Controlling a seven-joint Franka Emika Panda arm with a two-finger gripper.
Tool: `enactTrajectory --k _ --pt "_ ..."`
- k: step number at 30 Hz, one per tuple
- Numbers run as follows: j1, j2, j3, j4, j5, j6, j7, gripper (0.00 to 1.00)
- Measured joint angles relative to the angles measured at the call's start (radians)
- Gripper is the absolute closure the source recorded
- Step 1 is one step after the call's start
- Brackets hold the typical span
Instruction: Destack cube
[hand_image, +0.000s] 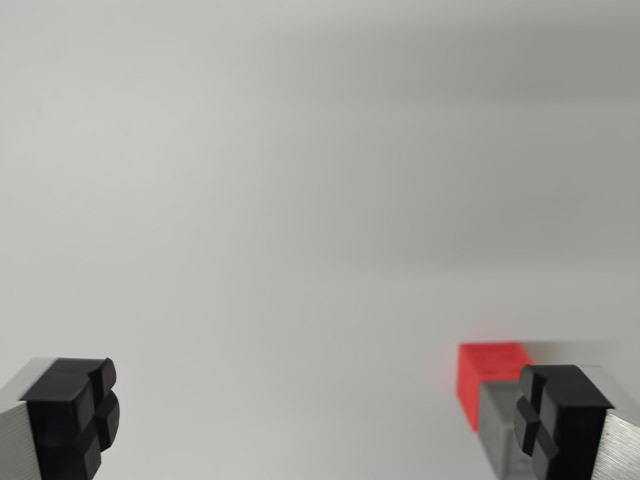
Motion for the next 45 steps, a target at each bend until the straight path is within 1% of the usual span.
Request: enactTrajectory --k 15,22,30,36,45 --pt "0.0 0.0 0.0 -0.001 0.0 0.0 0.0 0.0" --pt "-0.001 -0.007 -0.004 -0.016 0.0 0.006 -0.005 0.0" --pt "-0.006 -0.026 -0.011 -0.054 0.0 0.025 -0.019 0.0" --pt "-0.013 -0.045 -0.018 -0.091 0.0 0.045 -0.034 0.0" --pt "-0.026 -0.08 -0.03 -0.158 0.002 0.08 -0.064 0.0"
